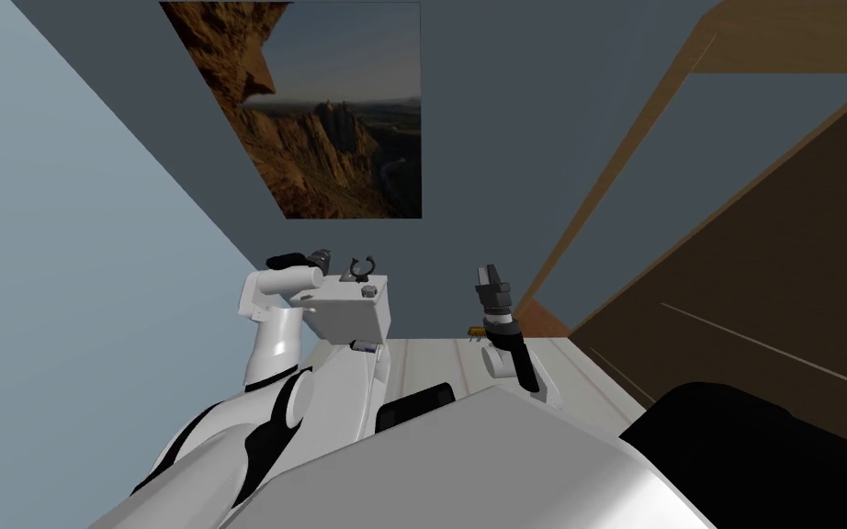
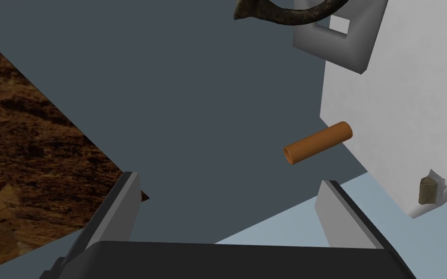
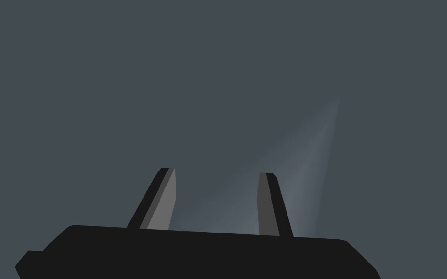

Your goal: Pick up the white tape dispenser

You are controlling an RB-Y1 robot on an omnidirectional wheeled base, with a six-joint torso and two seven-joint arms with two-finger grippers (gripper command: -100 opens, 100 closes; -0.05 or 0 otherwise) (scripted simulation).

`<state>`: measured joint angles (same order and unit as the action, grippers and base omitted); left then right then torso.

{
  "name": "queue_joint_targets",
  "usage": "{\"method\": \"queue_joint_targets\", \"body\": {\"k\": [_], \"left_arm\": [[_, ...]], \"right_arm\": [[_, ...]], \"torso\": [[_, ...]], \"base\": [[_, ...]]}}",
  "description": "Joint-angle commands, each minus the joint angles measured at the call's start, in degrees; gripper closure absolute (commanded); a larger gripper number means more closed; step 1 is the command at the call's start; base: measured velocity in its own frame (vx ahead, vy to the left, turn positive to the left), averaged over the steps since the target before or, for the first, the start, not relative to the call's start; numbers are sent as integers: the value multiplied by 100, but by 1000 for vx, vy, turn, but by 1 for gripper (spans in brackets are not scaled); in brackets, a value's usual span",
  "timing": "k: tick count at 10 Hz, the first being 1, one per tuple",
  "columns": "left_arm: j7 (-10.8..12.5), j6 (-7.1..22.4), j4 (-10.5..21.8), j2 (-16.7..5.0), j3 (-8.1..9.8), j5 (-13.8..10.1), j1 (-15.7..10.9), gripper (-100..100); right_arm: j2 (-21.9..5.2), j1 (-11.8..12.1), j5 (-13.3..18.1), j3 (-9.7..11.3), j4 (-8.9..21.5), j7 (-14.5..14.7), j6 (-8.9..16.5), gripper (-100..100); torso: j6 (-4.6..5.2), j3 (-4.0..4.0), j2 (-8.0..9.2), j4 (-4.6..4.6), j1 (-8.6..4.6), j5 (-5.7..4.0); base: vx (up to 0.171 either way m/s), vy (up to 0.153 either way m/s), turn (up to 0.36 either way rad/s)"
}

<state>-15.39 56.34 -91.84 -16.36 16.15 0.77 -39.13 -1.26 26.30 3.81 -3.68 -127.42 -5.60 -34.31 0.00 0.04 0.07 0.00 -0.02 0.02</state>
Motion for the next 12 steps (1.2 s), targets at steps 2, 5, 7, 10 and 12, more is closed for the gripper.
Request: {"method": "queue_joint_targets", "body": {"k": [2, 5, 7, 10, 12], "left_arm": [[45, 435, 282, 26, 59, 102, -329, -100], [101, 866, 548, 59, 111, 208, -624, -100], [166, 1134, 816, 93, 162, 318, -899, -100], [238, 1547, 1085, 128, 210, 429, -1178, -100], [238, 1725, 1085, 128, 210, 429, -1178, -100]], "right_arm": [[0, 0, 0, 0, 0, 0, 0, 0], [0, 0, 0, 0, 0, 0, 0, 0], [0, 0, 0, 0, 0, 0, 0, 0], [0, 0, 0, 0, 0, 0, 0, 0], [0, 0, 0, 0, 0, 0, 0, 0]], "torso": [[2, 0, -1, 0, 0, -1], [2, 0, 0, 0, 0, -1], [0, 0, -1, 0, -1, 0], [-1, -1, -1, 0, -2, 0], [0, 0, 0, 0, 0, 0]], "base": [[-10, 11, -34], [-11, 11, -36], [-11, 11, -36], [-11, 11, -35], [-12, 12, -39]]}}
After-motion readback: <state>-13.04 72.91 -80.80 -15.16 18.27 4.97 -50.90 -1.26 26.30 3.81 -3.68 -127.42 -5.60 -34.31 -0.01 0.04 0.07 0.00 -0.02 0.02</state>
